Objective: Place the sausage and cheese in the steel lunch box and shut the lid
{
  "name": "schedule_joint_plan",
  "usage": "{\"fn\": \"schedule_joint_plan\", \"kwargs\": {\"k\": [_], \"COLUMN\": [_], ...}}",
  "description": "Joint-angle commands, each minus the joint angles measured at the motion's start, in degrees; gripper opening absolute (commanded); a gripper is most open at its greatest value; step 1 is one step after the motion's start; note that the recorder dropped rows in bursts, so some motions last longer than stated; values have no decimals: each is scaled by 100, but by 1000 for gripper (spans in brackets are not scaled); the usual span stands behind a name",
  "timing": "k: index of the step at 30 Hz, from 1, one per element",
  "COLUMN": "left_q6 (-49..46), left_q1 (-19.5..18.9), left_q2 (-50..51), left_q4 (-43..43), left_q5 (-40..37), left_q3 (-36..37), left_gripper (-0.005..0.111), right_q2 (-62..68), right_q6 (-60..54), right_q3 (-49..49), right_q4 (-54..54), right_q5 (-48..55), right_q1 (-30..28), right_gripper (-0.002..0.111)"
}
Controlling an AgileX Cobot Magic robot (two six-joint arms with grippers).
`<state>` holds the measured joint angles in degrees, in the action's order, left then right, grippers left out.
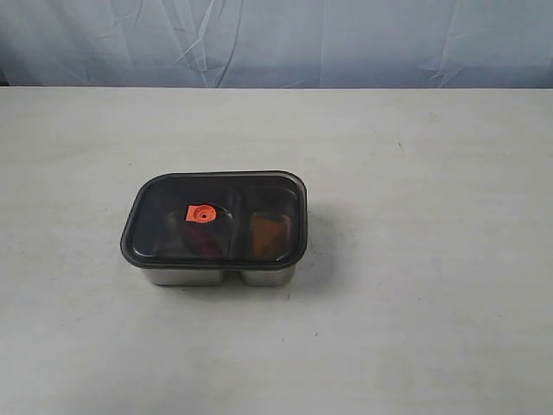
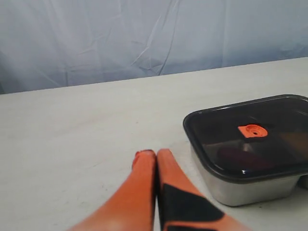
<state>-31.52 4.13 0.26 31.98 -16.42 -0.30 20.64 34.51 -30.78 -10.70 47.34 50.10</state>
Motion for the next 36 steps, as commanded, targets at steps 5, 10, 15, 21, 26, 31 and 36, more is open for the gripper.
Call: {"fn": "schedule_joint_plan", "kwargs": {"k": [5, 10, 15, 21, 26, 31, 36], "left_q6": [2032, 2789, 3152, 3152, 3152, 3152, 3152], "left_q1": [38, 38, 38, 38, 38, 38, 38], "left_q2": [-26, -26, -26, -26, -26, -26, -26], "left_q4": [-2151, -2950, -3272, -3347, -3392, -3417, -3417], "left_q5": [98, -97, -156, -195, -181, -181, -181], "left_q3": [30, 30, 30, 30, 30, 30, 30], "left_gripper": [0, 0, 0, 0, 0, 0, 0], "right_q2": [-1065, -1657, -1961, -2064, -2064, -2064, -2064], "right_q6": [-216, -396, -410, -410, -398, -398, -398], "right_q3": [515, 1428, 2310, 3041, 3078, 3078, 3078], "right_q4": [-323, -448, -515, -431, -420, -420, -420], "right_q5": [-986, -2264, -3116, -3851, -3639, -3644, -3644], "right_q1": [-1733, -2661, -3499, -3912, -3979, -3979, -3979], "right_gripper": [-1, -1, -1, -1, -1, -1, -1]}}
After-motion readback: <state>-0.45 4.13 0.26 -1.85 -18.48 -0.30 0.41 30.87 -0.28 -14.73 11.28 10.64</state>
